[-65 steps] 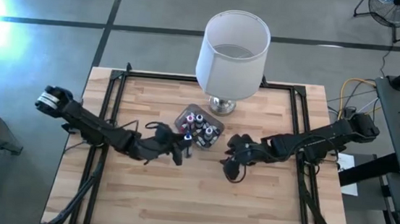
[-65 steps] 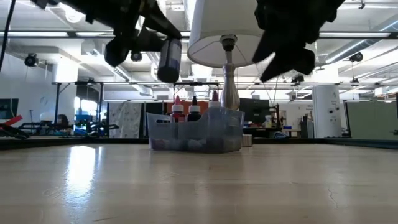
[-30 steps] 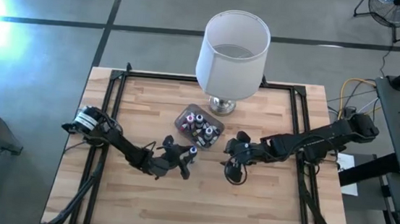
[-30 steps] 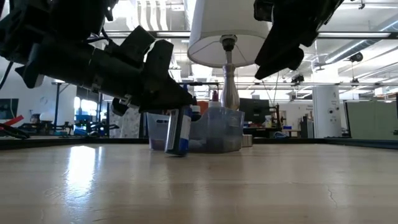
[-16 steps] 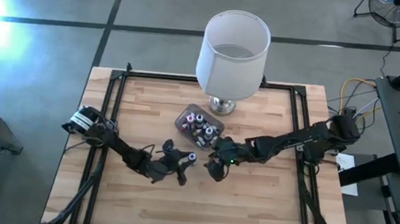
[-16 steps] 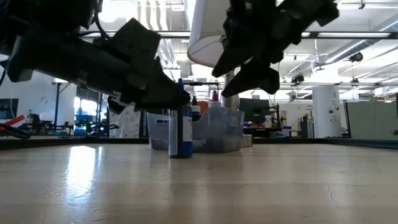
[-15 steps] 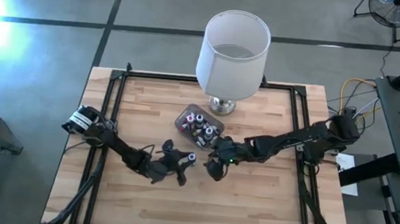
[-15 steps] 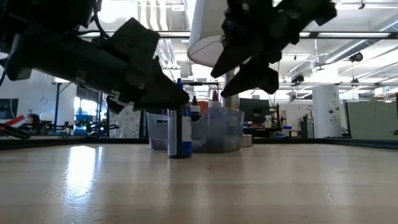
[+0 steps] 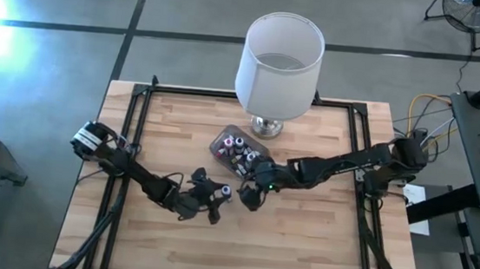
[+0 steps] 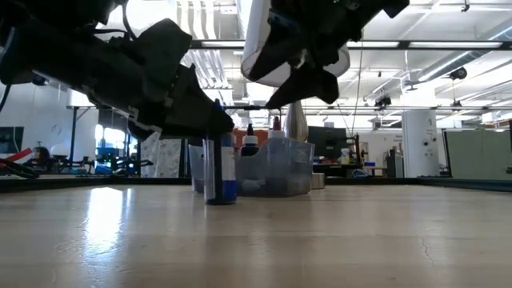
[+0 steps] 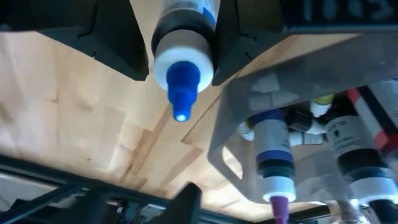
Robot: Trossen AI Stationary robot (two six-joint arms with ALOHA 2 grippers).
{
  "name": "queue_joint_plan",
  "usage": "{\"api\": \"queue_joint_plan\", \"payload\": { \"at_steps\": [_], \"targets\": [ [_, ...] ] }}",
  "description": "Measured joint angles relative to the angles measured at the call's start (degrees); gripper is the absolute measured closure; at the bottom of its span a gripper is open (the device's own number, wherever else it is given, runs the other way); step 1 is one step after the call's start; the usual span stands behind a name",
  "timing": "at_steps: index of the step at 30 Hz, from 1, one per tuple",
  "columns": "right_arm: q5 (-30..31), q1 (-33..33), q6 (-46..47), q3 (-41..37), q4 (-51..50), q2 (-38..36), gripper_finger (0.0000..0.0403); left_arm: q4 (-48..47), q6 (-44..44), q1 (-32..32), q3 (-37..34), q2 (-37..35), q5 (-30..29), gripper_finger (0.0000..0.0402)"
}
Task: Pick & Place food coloring
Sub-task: Put the large blue food coloring into the black bin
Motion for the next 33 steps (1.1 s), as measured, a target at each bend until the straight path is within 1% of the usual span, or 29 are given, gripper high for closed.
{"api": "queue_joint_plan", "payload": {
  "at_steps": [3,7,11,16,18,20,24,27,31,33],
  "targets": [
    [-0.6,0.3,-0.4,1.6,0.2,2.1,0.0107,-2.5,0.3,0.0,0.0,-1.4,-0.5,0.0236],
    [-0.7,1.1,-3.4,4.5,-0.1,4.7,0.0072,-8.9,-0.9,-0.1,-0.4,-2.6,1.7,0.0226],
    [0.3,1.2,-3.8,8.3,-4.2,6.2,0.0051,-12.3,-2.5,0.0,-0.2,-3.4,1.2,0.0221],
    [1.6,1.1,-3.6,11.3,-15.9,6.4,0.0053,-11.0,-0.1,-0.1,-0.2,-3.4,1.5,0.022],
    [1.0,1.2,-3.3,11.3,-21.8,6.4,0.0057,-11.4,0.3,0.0,-0.2,-3.4,1.8,0.022],
    [-0.2,2.0,-4.0,10.6,-24.5,6.4,0.006,-12.2,0.5,0.0,-0.3,-3.2,2.3,0.022],
    [-1.6,3.9,-4.9,9.2,-26.0,6.4,0.0065,-15.2,4.8,0.1,-0.4,-3.2,2.9,0.022],
    [-1.4,4.8,-3.2,8.9,-25.6,6.4,0.0067,-15.2,8.9,1.1,-0.4,-3.2,3.4,0.022],
    [-0.2,5.4,-1.9,8.7,-25.8,6.4,0.0067,-15.7,11.9,4.6,-0.4,-2.7,5.0,0.022],
    [-0.1,5.6,-1.9,8.7,-25.7,6.4,0.0068,-16.3,13.0,6.5,-0.4,-2.7,7.6,0.022]
  ]
}}
